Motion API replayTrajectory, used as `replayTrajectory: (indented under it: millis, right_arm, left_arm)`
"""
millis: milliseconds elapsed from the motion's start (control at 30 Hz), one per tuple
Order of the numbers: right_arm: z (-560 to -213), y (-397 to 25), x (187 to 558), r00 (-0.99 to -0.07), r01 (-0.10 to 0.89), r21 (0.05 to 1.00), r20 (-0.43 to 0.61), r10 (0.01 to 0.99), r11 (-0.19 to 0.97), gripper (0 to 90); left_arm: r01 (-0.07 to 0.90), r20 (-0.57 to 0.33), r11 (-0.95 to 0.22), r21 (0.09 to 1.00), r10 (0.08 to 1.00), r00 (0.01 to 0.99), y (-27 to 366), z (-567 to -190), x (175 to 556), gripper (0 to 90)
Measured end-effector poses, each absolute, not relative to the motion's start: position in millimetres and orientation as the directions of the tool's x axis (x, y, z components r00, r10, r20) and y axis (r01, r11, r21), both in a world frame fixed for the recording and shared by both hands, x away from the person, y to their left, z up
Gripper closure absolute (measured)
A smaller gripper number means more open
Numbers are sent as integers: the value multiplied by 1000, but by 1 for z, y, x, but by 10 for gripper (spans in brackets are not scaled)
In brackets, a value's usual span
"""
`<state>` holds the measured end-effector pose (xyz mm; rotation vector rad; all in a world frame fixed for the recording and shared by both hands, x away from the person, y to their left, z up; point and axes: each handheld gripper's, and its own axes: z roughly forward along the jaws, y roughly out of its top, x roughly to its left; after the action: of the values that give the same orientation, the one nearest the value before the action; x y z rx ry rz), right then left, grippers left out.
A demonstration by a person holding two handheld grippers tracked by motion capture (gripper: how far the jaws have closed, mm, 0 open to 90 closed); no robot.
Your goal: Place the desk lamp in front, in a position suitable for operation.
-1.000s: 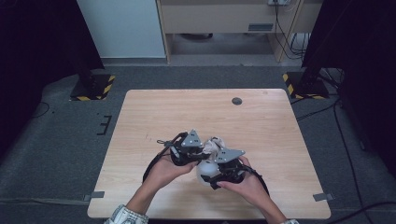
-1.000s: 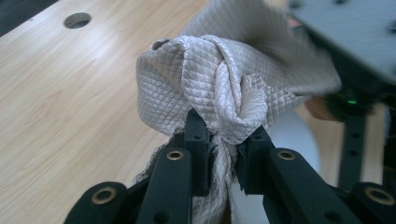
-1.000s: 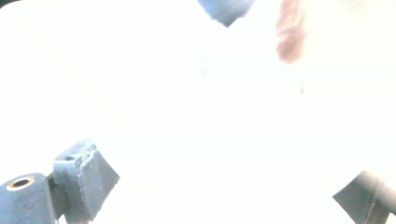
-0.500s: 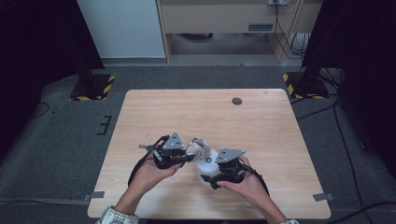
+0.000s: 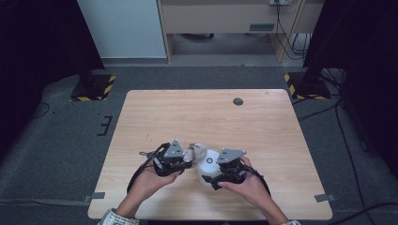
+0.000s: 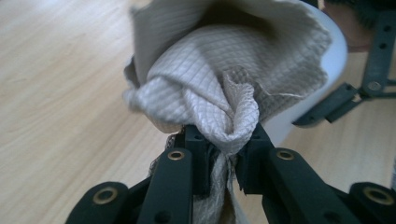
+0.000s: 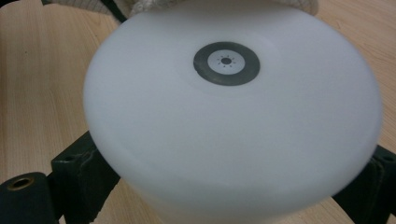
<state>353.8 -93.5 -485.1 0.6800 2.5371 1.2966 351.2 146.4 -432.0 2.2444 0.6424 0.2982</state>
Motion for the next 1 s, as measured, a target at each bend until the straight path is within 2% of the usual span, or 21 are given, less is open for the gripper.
replayTrajectory:
  millis: [167, 367, 833, 1000]
  right_arm:
    - [-485, -93, 354, -870, 304, 808, 21, 492, 504, 87]
    - [-486, -93, 354, -869, 304, 810, 21, 494, 501, 87]
    - [-486, -95, 355, -868, 305, 812, 22, 496, 497, 87]
    - [-486, -95, 356, -866, 308, 813, 24, 499, 495, 87]
  left_arm:
    - [344, 17, -550, 761, 546, 837, 146, -430, 360, 768]
    - [363, 5, -578, 731, 537, 844, 138, -447, 374, 778]
    - [375, 9, -679, 632, 490, 872, 128, -486, 381, 782]
    - [375, 1, -653, 657, 499, 867, 130, -481, 381, 782]
